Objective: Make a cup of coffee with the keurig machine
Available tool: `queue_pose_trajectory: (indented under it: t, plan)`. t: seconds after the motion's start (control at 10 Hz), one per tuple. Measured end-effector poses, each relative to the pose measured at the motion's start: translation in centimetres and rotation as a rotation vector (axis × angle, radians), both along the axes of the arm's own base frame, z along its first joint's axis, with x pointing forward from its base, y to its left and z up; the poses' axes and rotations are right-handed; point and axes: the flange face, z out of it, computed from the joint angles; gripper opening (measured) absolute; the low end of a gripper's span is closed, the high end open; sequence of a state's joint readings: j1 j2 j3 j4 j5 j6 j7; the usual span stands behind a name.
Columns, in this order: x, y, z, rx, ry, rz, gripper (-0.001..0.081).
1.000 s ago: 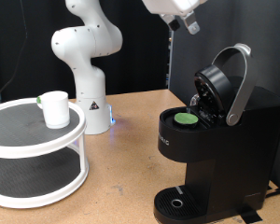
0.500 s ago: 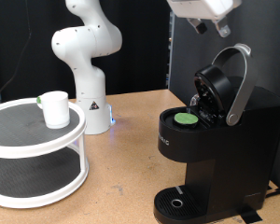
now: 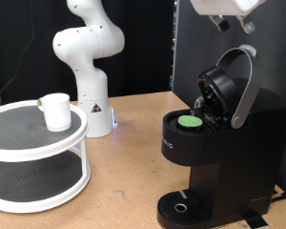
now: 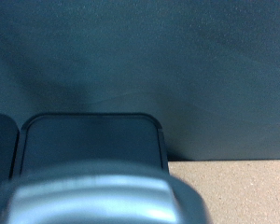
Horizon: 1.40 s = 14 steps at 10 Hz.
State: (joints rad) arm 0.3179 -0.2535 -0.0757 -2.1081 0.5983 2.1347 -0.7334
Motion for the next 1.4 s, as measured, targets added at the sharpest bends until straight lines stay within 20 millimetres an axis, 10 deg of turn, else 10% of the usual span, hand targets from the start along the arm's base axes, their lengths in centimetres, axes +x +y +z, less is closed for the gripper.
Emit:
queue_pose_trajectory:
  t: [0.3, 0.5, 0.6, 0.8, 1.4]
  plan:
    - [-0.3, 2.0, -0.1, -0.004, -0.004, -0.003, 0.0805]
    - [-0.2, 2.9, -0.6, -0.009, -0.001, -0.001, 0.0542]
    - [-0.1, 3.3, -0.9, -0.011, -0.001, -0.002, 0.0542]
    - [0.2, 3.8, -1.6, -0.016, 0.0, -0.007, 0.0224]
    - [1.1, 4.6, -2.6, -0.023, -0.008, -0.015, 0.0006]
